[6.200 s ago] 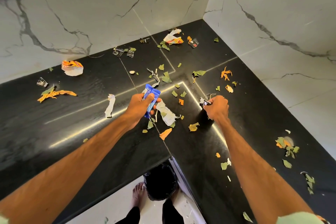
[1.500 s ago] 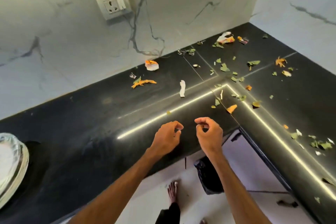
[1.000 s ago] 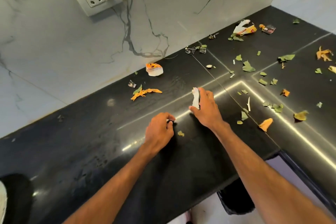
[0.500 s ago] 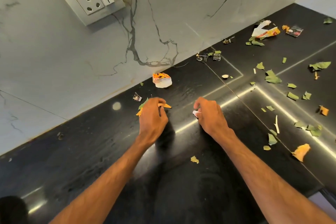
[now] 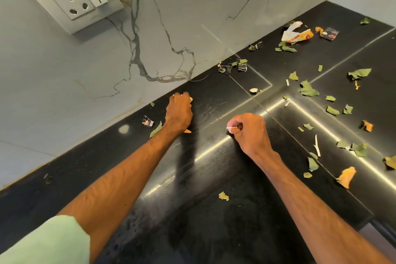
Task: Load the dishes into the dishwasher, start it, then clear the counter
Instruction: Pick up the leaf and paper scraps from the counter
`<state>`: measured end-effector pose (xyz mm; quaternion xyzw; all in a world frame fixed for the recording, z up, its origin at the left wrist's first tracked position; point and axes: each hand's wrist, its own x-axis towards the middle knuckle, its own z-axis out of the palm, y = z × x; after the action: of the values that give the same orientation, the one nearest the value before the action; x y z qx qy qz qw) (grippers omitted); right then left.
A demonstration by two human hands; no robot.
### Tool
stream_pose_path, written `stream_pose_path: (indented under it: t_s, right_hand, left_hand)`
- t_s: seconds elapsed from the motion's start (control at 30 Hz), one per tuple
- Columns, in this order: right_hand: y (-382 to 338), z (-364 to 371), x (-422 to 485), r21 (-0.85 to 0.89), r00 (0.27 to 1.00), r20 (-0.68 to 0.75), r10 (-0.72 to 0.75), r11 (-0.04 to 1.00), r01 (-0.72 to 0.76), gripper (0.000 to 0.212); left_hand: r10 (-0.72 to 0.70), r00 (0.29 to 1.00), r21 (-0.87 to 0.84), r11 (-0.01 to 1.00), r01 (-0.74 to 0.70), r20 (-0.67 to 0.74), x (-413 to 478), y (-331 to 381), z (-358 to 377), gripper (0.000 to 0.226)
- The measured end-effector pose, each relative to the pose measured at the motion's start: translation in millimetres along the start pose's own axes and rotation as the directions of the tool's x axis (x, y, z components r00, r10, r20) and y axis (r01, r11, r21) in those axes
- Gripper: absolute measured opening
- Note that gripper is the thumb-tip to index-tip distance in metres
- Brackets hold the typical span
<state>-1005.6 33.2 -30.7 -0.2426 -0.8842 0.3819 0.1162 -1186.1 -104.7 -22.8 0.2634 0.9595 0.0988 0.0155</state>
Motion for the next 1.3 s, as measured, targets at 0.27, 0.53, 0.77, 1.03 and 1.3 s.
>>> stream_pose_path:
  t_s: [0.27, 0.53, 0.77, 1.03, 1.3]
  right_hand:
    - [13, -32, 24, 0.164, 0.976, -0.124, 0.181, 0.973, -0.160, 0.010]
    - [23, -62, 70, 0.199, 0.943, -0.197, 0.269, 0.953, -0.231, 0.021]
    - [24, -60, 146, 0.175, 0.970, -0.164, 0.180, 0.973, -0.151, 0.021]
    - [40, -31, 210, -0.058, 0.998, -0.040, -0.048, 0.997, 0.046, 0.015]
    - [50, -37, 202, -0.212, 0.986, -0.002, -0.167, 0.964, 0.163, 0.017]
  left_hand:
    - [0.017, 0.999, 0.059, 0.998, -0.019, 0.033, -12, 12, -15, 0.020]
    - [0.128, 0.992, 0.055, 0.990, -0.127, -0.013, 0, 8, -5, 0.028]
    - [0.242, 0.957, -0.172, 0.948, -0.268, -0.158, 37, 36, 1, 0.026]
    - [0.311, 0.938, -0.219, 0.915, -0.338, -0.151, 71, 71, 9, 0.021]
    - [0.352, 0.931, -0.209, 0.908, -0.364, -0.094, 104, 90, 17, 0.022]
